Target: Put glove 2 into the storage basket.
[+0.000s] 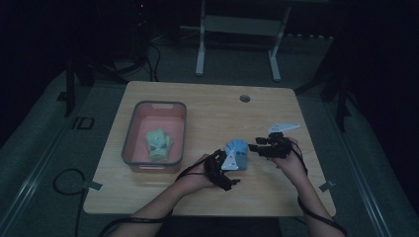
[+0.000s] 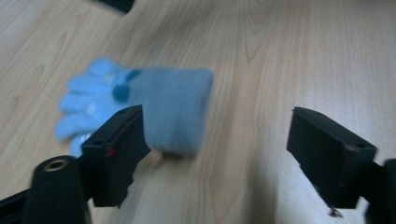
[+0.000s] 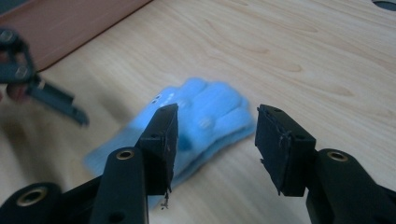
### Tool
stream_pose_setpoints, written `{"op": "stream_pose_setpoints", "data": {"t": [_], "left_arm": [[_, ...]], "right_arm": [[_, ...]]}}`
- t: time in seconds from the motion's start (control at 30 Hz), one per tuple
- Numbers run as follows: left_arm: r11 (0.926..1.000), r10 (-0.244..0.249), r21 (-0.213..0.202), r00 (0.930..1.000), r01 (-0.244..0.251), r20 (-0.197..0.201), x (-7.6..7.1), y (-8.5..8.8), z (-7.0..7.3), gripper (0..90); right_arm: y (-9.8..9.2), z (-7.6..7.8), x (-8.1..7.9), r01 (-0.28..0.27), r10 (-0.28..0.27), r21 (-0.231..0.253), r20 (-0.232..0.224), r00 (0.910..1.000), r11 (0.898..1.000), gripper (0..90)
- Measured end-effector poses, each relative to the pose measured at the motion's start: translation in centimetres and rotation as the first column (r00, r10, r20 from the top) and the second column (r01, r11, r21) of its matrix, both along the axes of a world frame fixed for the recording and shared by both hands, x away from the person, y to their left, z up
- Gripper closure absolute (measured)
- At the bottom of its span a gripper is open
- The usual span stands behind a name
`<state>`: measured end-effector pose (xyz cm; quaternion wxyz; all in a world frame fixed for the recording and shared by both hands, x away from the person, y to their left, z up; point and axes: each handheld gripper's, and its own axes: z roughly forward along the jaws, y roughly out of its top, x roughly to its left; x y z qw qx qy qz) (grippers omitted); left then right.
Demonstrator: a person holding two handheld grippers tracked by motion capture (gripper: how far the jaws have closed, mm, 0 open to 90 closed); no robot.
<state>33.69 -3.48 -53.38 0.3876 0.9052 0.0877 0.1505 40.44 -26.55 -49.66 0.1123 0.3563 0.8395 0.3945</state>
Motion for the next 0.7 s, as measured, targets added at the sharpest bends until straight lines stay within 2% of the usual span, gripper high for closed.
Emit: {"op": "stream_pose_setpoints", "data": {"t": [0.17,0.23,0.4,0.5,0.63,0.67,0.7], "left_arm": [[0.9994,-0.035,0.01,0.9981,0.034,0.05,0.9,-1.1,0.1,33.0],[0.9989,-0.043,0.021,0.9978,0.042,0.051,1.4,-1.6,-0.1,36.3],[0.9956,-0.057,0.08,0.995,0.05,0.082,2.1,-2.4,-0.7,42.1],[0.993,-0.051,0.11,0.9958,0.043,0.076,2.5,-2.8,-1.2,43.3],[0.9917,-0.04,0.124,0.998,0.034,0.049,3.0,-3.1,-1.6,44.0],[0.9906,-0.027,0.136,0.998,0.019,0.057,3.2,-3.1,-1.8,50.5],[0.9905,-0.024,0.136,0.9984,0.017,0.051,3.3,-3.1,-1.8,51.6]], "right_arm": [[0.9,-0.7,1.7,0.026,-0.025,0.015,-0.035,0.9991,1.0,48.1],[1.3,-1.3,2.5,0.031,-0.03,0.024,-0.055,0.998,0.999,45.9],[2.3,-2.9,3.9,0.051,-0.053,-0.024,-0.077,0.9957,0.998,38.8],[2.5,-3.8,4.3,0.061,-0.064,-0.029,-0.099,0.993,0.998,37.8],[2.8,-4.4,4.5,0.059,-0.063,-0.038,-0.114,0.9915,0.998,35.9],[3.0,-5.1,4.4,0.056,-0.063,-0.062,-0.116,0.9912,0.997,35.7],[3.0,-5.2,4.4,0.057,-0.064,-0.066,-0.118,0.9909,0.996,35.4]]}}
